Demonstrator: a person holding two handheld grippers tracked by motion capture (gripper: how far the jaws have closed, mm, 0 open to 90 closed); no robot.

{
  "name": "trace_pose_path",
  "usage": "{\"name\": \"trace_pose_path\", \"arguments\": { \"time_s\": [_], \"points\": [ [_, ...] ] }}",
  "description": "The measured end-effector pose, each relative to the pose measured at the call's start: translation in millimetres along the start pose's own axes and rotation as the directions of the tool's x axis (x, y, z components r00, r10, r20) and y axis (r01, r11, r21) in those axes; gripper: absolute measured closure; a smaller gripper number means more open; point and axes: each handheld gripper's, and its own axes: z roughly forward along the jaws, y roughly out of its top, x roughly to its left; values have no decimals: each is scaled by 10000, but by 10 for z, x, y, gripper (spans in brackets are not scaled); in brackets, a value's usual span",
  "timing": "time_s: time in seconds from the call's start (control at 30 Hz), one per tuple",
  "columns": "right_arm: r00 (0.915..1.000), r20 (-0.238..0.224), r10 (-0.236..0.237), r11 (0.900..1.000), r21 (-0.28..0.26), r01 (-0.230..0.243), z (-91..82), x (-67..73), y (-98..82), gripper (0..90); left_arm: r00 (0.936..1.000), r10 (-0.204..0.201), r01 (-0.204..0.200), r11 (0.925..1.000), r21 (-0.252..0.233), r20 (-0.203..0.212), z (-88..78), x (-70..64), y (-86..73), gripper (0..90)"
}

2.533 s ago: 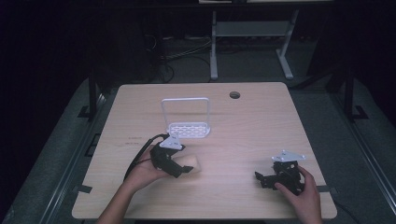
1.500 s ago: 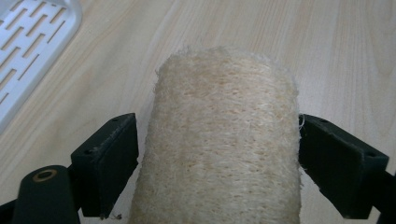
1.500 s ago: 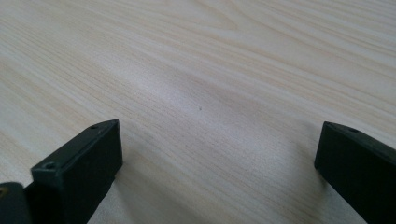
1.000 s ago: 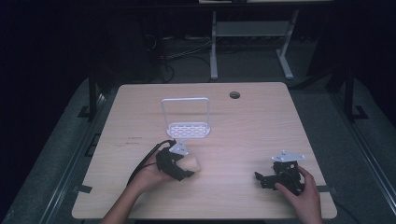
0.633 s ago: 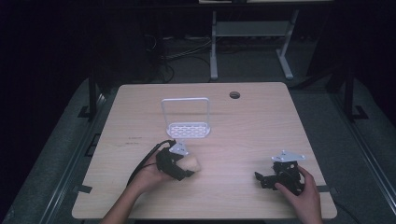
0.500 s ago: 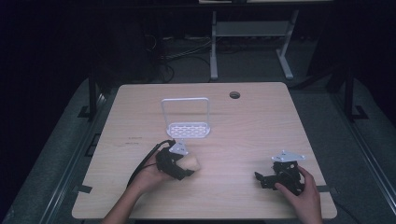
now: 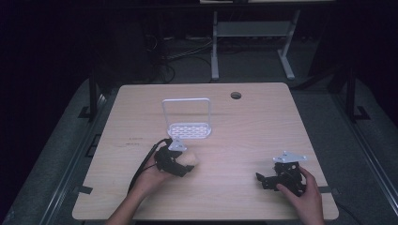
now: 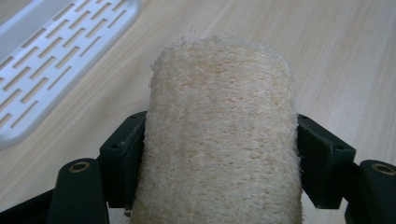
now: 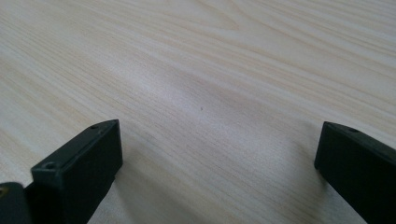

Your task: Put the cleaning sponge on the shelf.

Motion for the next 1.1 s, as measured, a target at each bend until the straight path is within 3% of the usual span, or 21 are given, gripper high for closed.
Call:
{"name": "trace_pose_path", "arguments": {
  "time_s": [0.63, 1.1],
  "points": [
    [10000, 1, -1, 10000, 2, 1, 0, 0, 0, 7, 9980, -541, 529, 9979, -363, -329, -63, 98, 61, 271],
    [10000, 2, -3, 10000, 4, 3, 0, 0, 0, 7, 9970, -620, 596, 9968, -523, -455, -83, 179, 157, 271]
  ]
}}
